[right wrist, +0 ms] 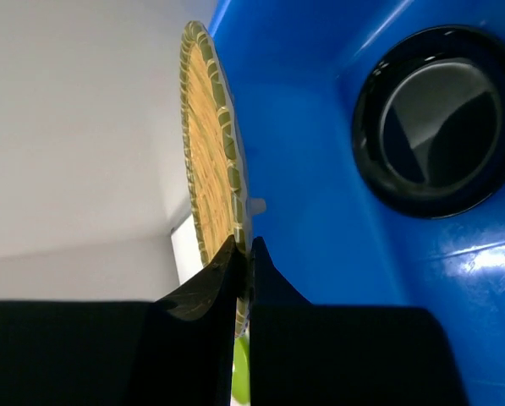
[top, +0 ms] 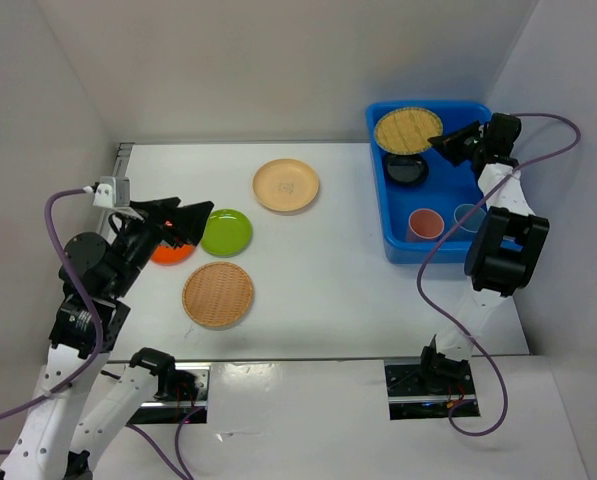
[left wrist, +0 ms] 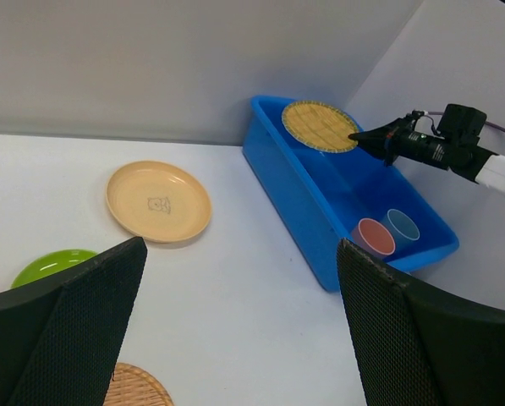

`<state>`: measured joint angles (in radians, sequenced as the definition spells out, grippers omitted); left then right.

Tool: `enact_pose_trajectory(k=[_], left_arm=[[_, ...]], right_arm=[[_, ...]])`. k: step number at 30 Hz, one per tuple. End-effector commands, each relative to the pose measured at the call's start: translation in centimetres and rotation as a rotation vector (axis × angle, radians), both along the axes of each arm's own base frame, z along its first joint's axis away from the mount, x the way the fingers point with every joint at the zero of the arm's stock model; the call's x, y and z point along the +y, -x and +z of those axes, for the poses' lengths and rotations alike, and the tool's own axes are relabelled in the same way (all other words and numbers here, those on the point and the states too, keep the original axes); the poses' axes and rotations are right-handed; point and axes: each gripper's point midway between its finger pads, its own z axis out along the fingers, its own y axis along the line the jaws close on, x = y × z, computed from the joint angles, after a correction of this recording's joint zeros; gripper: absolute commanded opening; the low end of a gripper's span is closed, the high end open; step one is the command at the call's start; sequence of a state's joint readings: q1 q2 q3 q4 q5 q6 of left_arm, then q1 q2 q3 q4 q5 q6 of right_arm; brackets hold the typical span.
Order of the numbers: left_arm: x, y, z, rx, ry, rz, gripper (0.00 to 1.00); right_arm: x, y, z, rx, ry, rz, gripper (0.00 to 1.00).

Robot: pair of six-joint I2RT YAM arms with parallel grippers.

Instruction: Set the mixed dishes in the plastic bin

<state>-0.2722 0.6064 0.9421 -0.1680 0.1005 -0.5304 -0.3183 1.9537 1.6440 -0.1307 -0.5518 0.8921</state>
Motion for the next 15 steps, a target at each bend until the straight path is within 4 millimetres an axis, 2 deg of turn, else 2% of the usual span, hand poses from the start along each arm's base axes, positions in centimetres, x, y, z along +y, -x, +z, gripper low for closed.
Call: enact_pose_trajectory(k=[1, 2, 6, 7, 10, 11, 12, 15], left_arm=[[-0.4, -0.2, 2.2, -0.079, 0.017, -0.018, 0.99], [-0.3, -0.6, 2.1, -0.082, 0.007, -0.006, 0.99], [-0.6, -1.8, 1.9, -0.077, -0.004, -0.004, 0.99], [-0.6, -1.8, 1.9, -0.077, -0.004, -0.004, 0.99], [-0.9, -2.7, 2.2, -0.076, -0.004, -0.004, 0.99], [-0.8, -2.8, 2.4, -0.088, -0.010, -0.003, 0.99], [-0.9, -3.0, 2.2, -0.079, -0.012, -0.003, 0.99], [-0.8, -3.4, 2.4, -0.089, -0.008, 0.008, 0.99]], right_arm=[[-1.6, -1.8, 2.3, -0.120, 0.006, -0.106, 0.00], [-1.8, -2.0, 2.4, -0.126, 0.005, -0.121, 0.00], [-2.8, -2.9, 0.1, -0.081, 0.016, -0.196, 0.00], [-2.4, -3.1, -1.0, -0.060, 0.017, -0.200, 0.00], [-3.1, -3.5, -2.0, -0.042, 0.005, -0.239, 0.00], [-2.6, -3.8, -3.0, -0.023, -0.006, -0.234, 0.00], [-2.9, -3.9, -2.8, -0.023, 0.001, -0.252, 0.00], [-2.8, -4.4, -4.7, 0.025, 0.001, -0.261, 0.00]])
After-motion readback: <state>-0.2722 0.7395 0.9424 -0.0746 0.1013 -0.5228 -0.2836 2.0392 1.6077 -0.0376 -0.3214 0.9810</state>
